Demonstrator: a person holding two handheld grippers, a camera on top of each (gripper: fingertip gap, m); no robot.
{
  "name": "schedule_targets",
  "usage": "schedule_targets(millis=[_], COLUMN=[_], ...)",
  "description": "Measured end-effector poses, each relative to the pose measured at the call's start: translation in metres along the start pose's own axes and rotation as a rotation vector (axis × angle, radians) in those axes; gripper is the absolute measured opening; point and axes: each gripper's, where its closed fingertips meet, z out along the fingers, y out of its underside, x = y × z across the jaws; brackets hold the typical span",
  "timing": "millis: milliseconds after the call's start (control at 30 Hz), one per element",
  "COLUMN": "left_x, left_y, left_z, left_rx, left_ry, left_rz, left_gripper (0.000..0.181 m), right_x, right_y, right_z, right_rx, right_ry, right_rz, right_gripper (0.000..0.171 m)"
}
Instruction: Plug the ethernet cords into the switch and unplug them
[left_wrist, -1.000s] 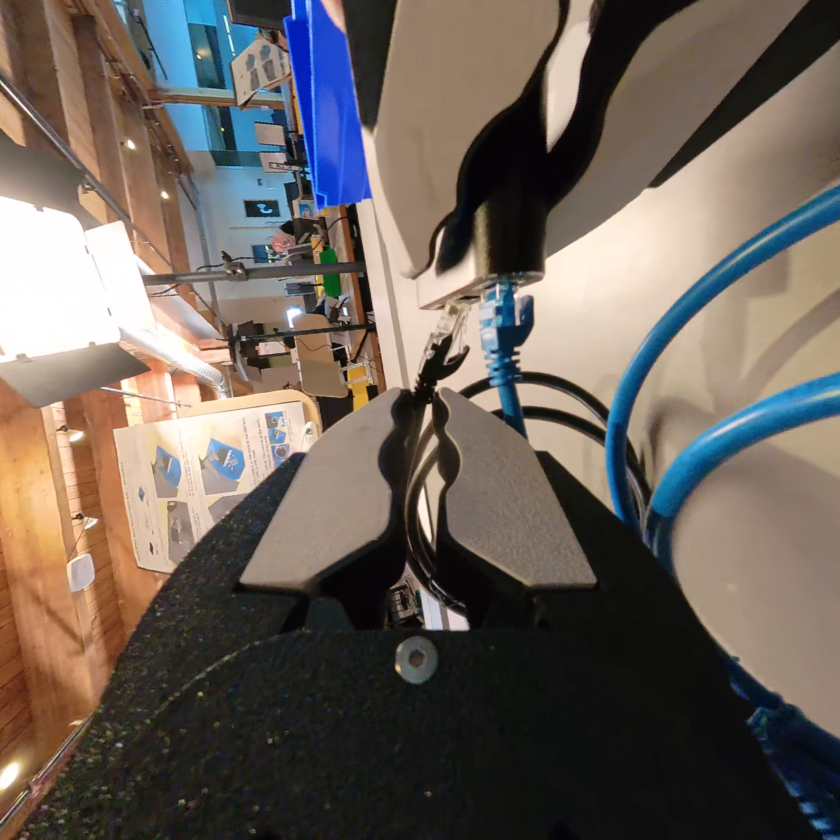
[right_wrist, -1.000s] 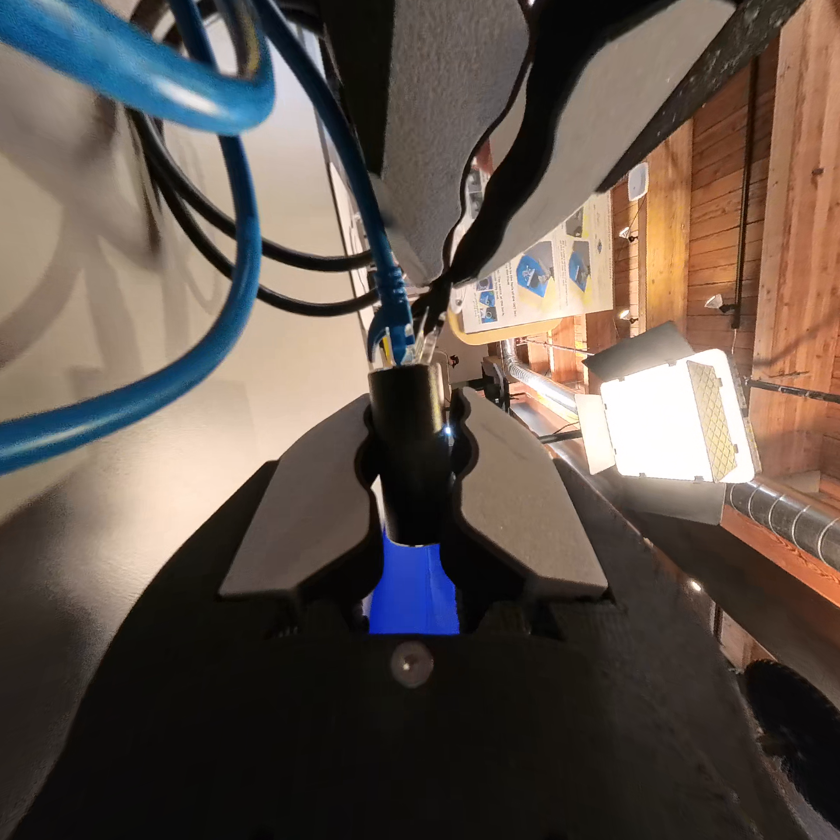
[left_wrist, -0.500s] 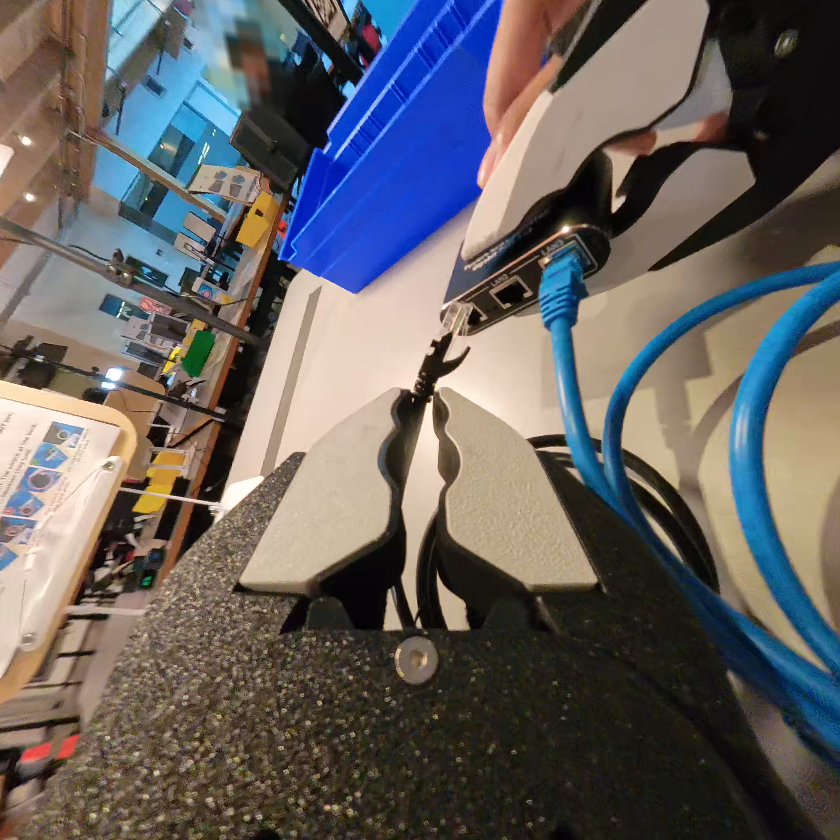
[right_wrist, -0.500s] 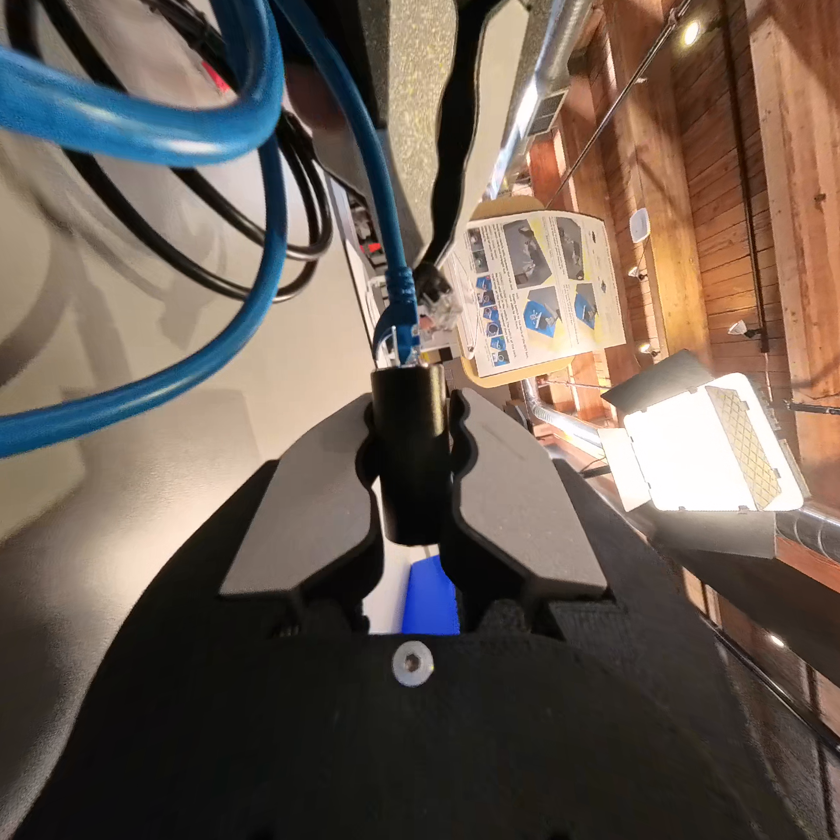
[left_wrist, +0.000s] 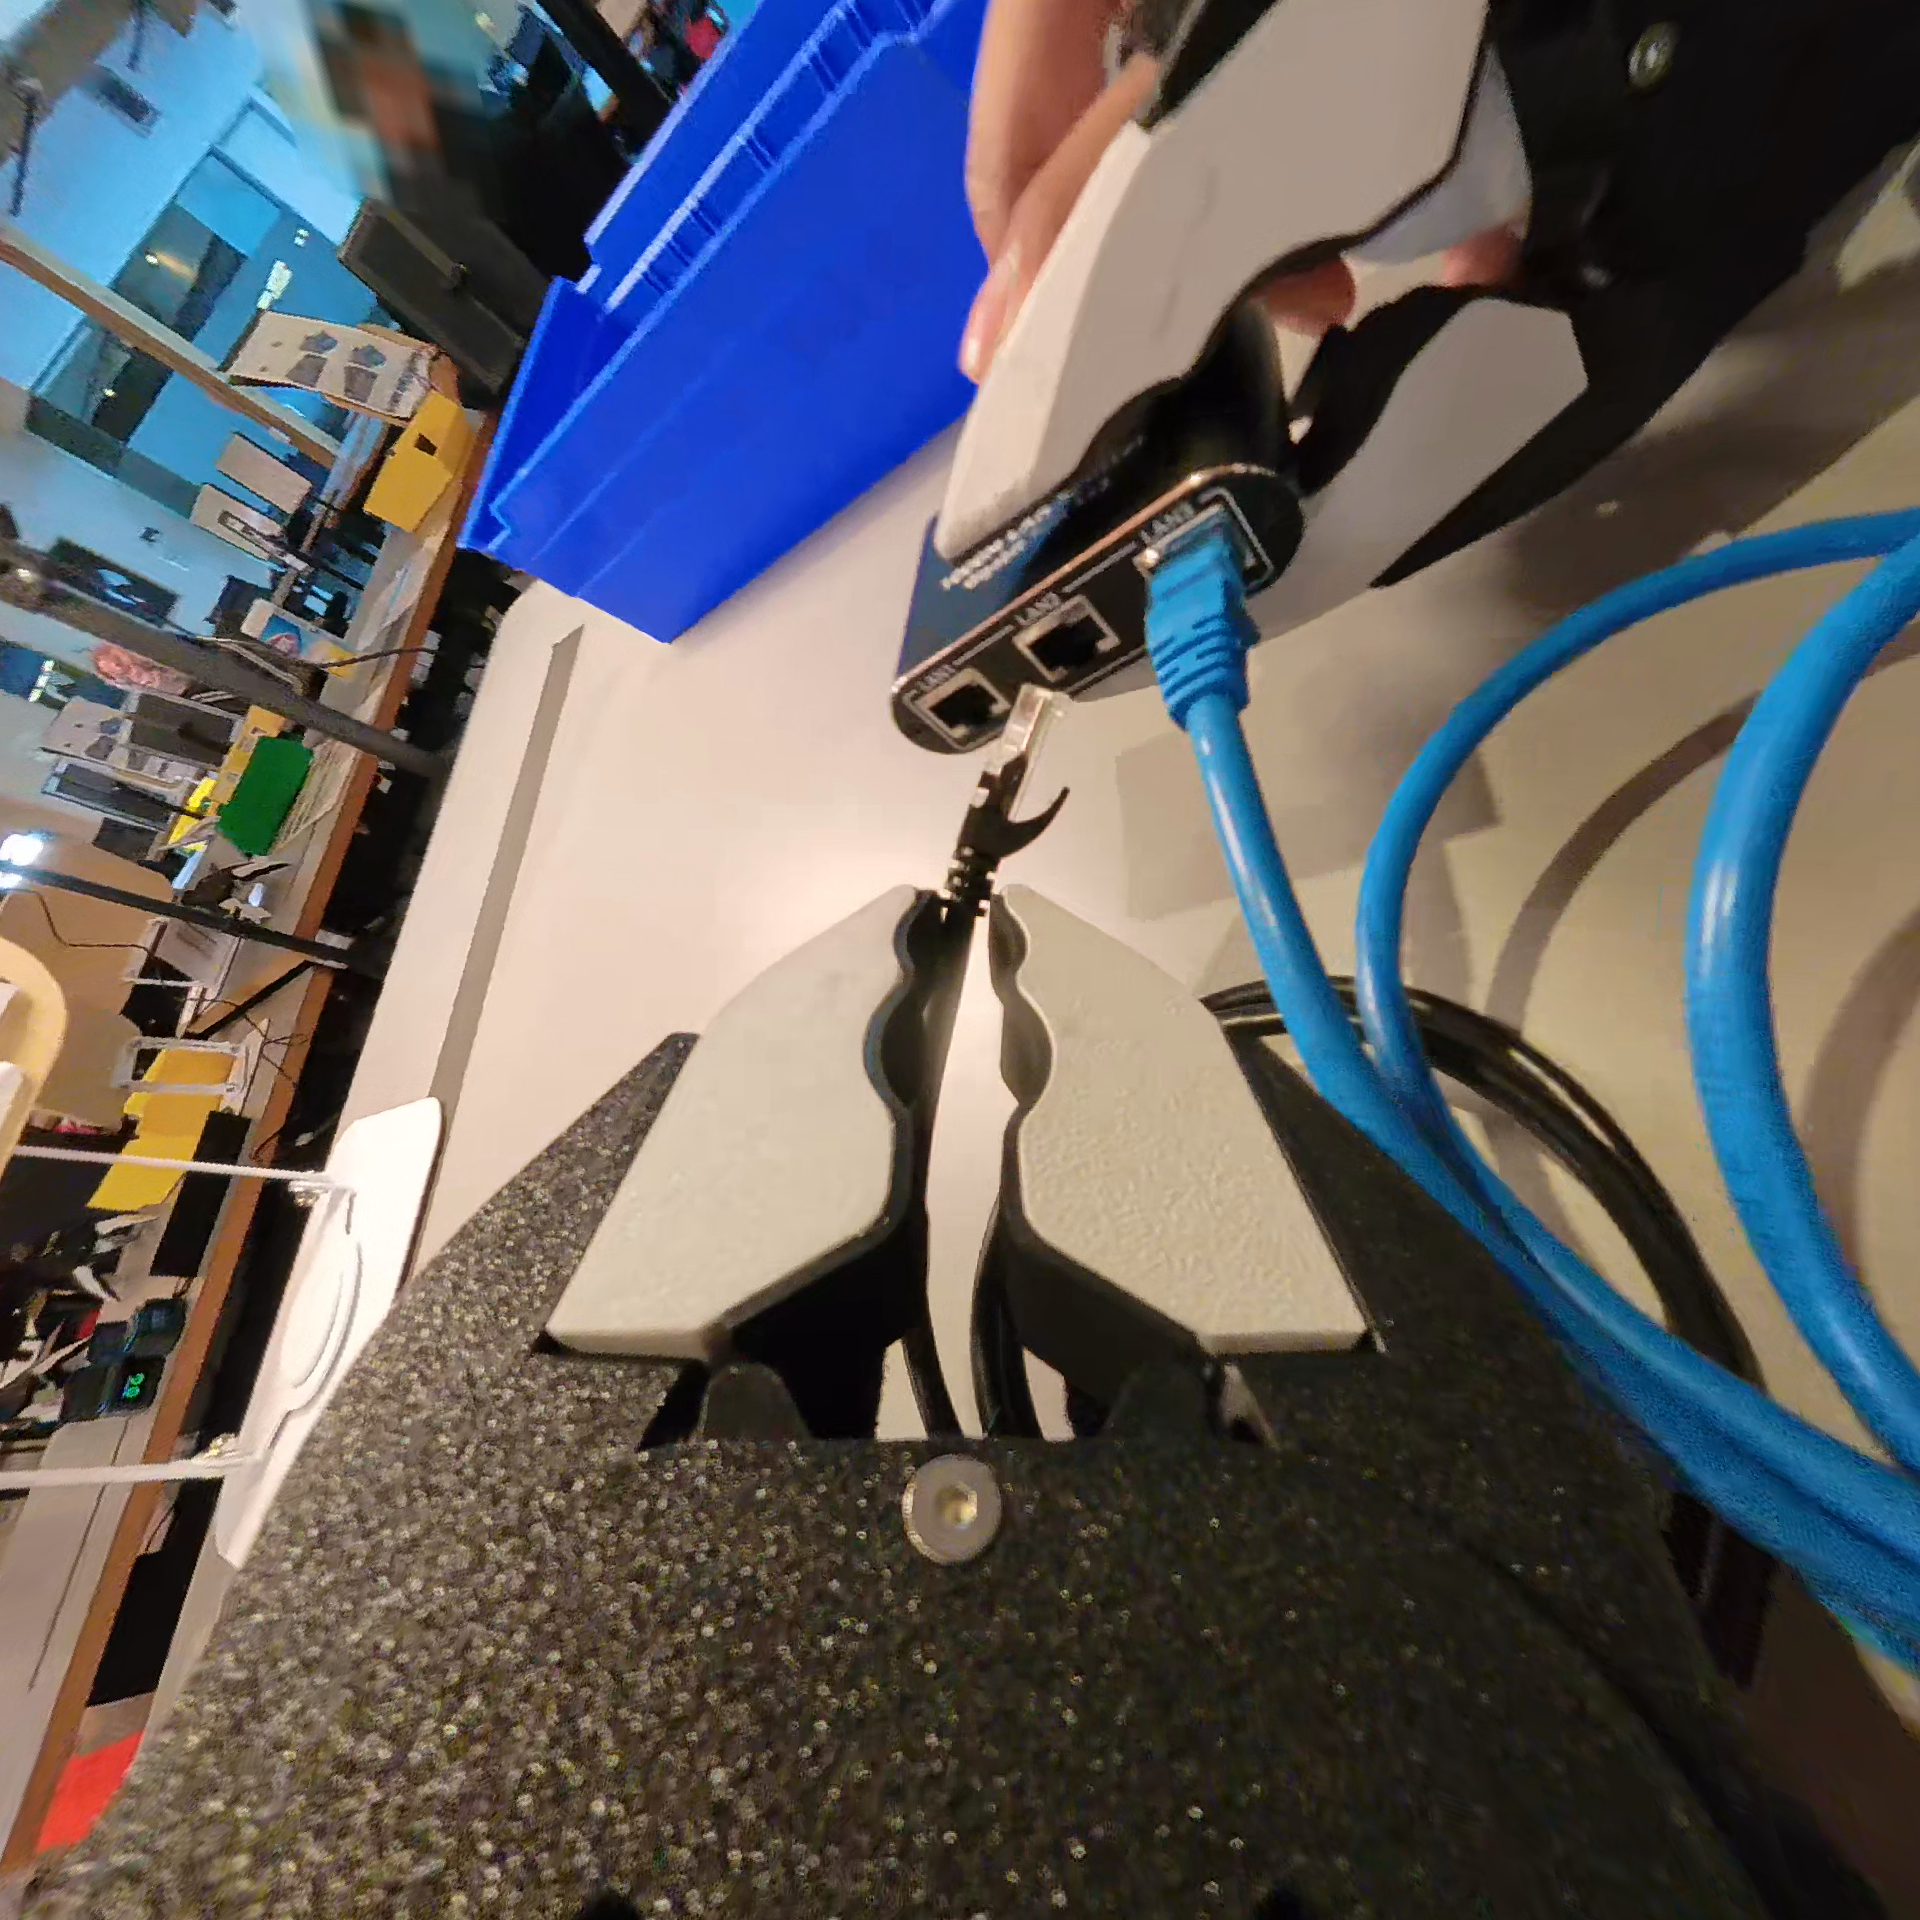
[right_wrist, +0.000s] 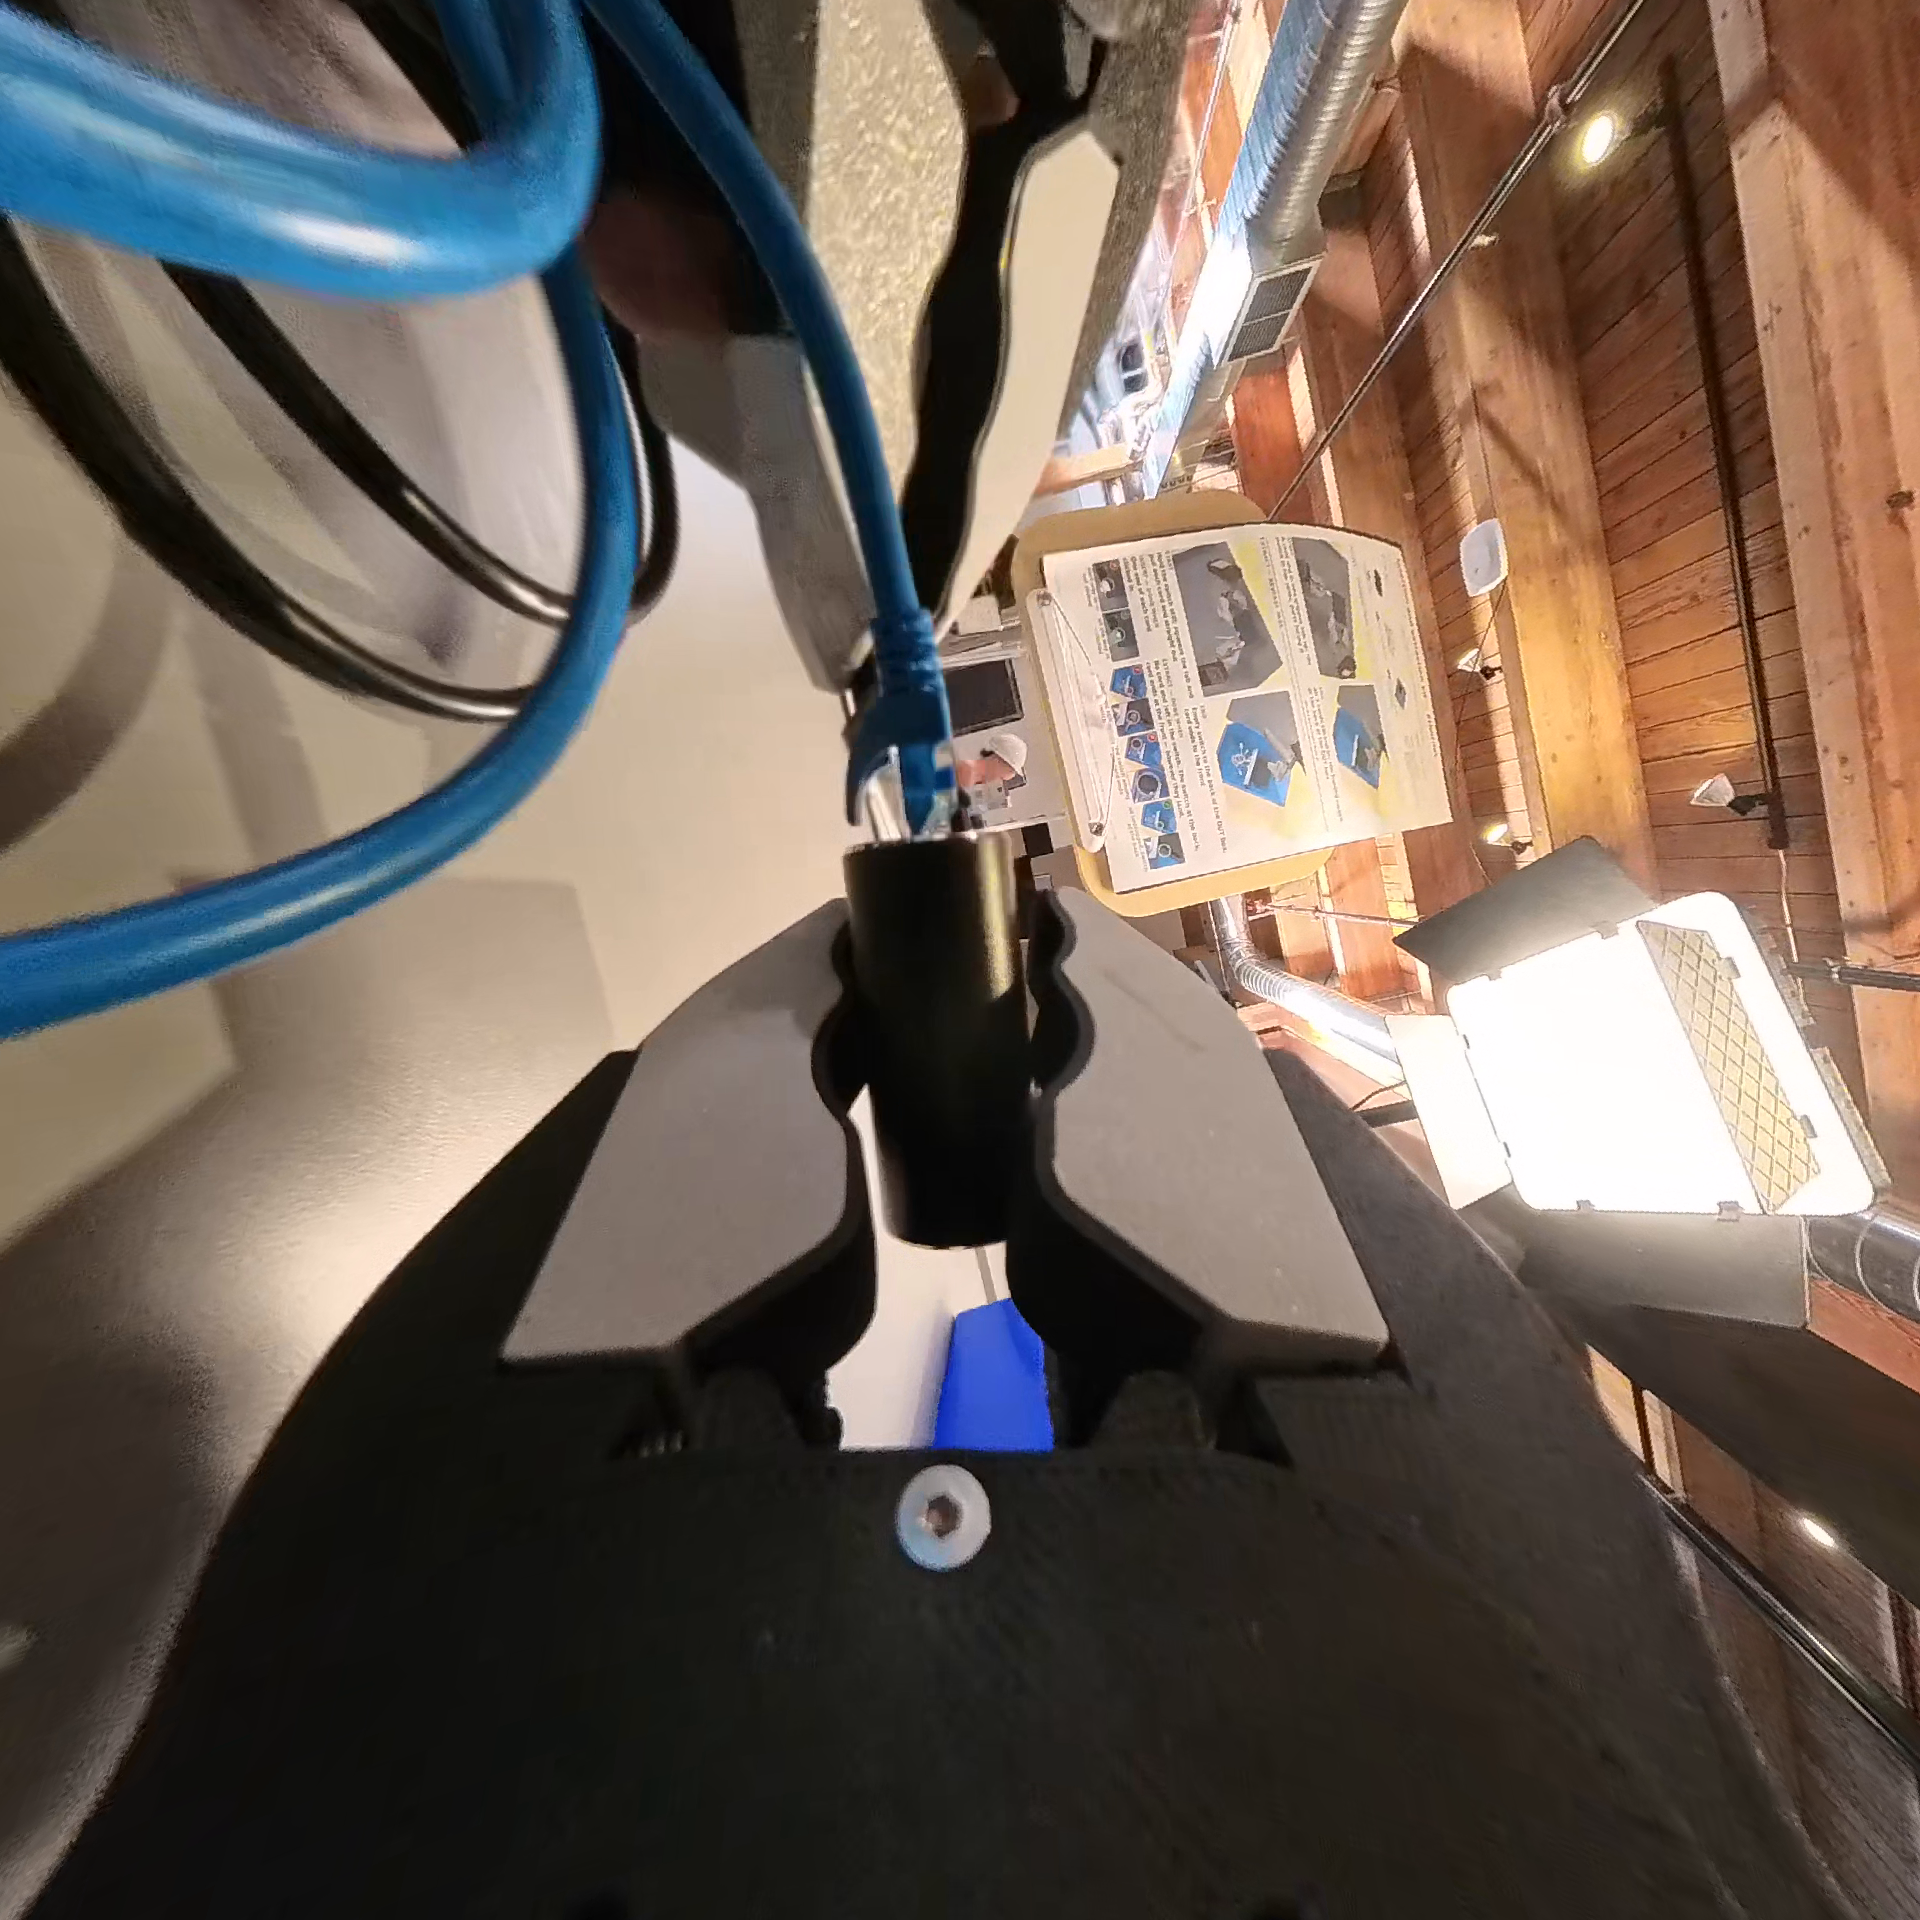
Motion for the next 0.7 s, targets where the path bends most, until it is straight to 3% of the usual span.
schedule_targets(millis=[200, 300, 500, 700], left_x=[0.029, 0.035, 0.036, 0.013], left_y=[0.026, 0.036, 0.031, 0.037], left_z=[0.012, 0.012, 0.005, 0.002], left_rx=[-0.131, -0.169, -0.105, -0.056], left_ry=[0.153, 0.194, 0.289, 0.354], left_rz=[-0.023, -0.049, -0.189, -0.377], left_gripper=[0.01, 0.022, 0.042, 0.048], right_x=[-0.012, -0.017, -0.012, -0.005], right_y=[0.002, 0.008, 0.013, 0.009], right_z=[0.001, 0.0, -0.005, -0.012], right_rx=[-0.003, -0.013, -0.002, 0.053], right_ry=[-0.071, -0.111, -0.121, -0.124], right_rz=[0.006, 0.037, 0.104, 0.178], right_gripper=[0.029, 0.03, 0.029, 0.029])
